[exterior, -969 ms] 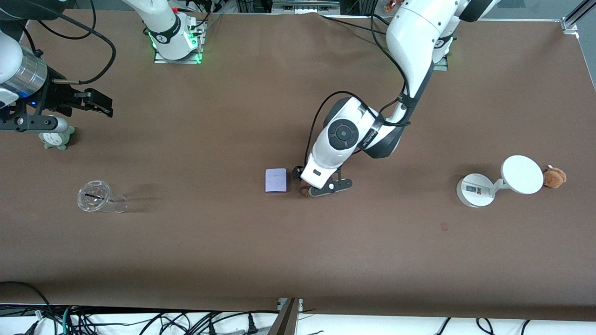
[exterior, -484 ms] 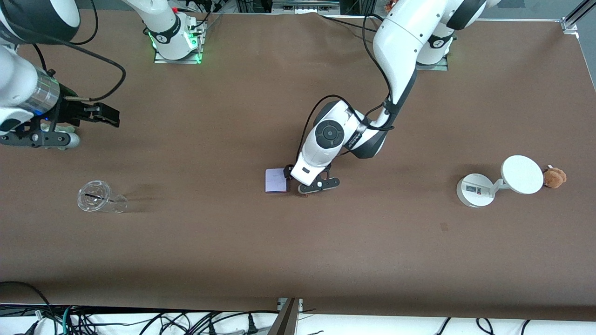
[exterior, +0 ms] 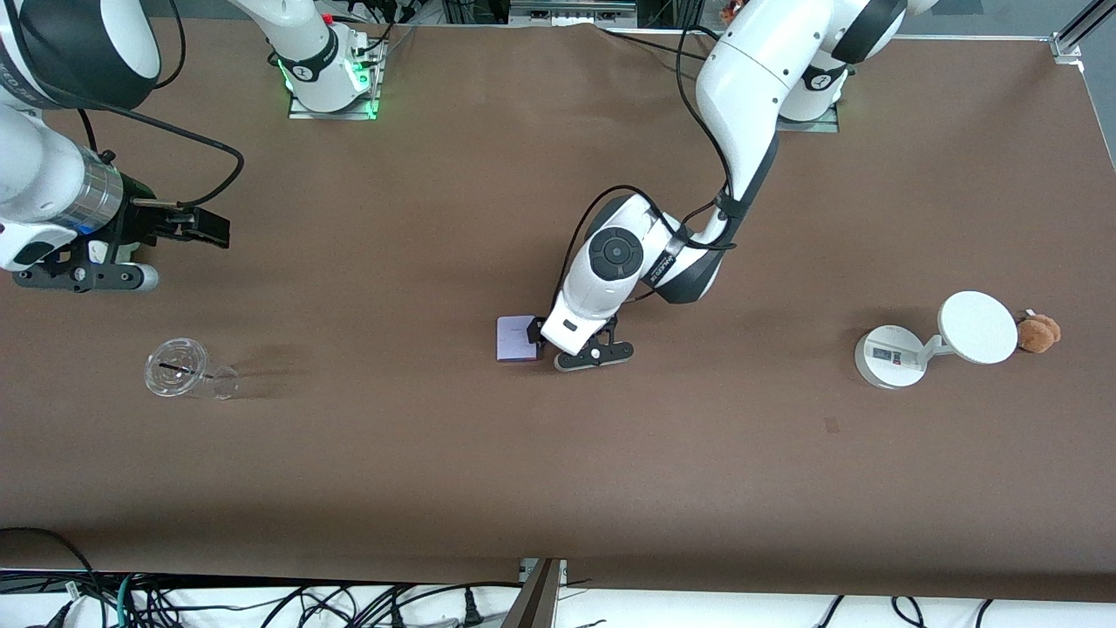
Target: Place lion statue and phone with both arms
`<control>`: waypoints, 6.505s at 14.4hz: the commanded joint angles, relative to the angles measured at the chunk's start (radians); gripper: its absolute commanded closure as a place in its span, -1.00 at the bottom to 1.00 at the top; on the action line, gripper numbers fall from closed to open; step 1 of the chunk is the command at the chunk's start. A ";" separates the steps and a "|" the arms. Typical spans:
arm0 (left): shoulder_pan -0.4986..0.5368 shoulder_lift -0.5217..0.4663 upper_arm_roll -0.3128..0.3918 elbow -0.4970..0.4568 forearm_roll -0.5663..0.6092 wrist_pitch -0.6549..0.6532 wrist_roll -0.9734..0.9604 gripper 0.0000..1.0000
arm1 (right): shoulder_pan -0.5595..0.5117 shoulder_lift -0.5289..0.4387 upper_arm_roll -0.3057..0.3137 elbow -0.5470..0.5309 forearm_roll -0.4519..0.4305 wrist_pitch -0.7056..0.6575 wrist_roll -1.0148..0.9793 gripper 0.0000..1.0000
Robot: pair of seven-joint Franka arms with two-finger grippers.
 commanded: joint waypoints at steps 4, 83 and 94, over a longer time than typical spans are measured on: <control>-0.007 0.030 0.007 0.038 0.049 -0.011 0.065 -0.46 | -0.004 0.046 0.000 0.018 -0.009 0.029 0.006 -1.00; 0.726 -0.480 -0.116 -0.623 0.011 0.032 0.909 -1.00 | 0.521 0.686 0.018 0.025 0.048 0.965 0.466 -1.00; 0.780 -0.847 -0.102 -0.240 0.092 -0.859 0.889 -1.00 | 0.369 0.614 0.003 0.028 0.045 0.843 0.405 0.22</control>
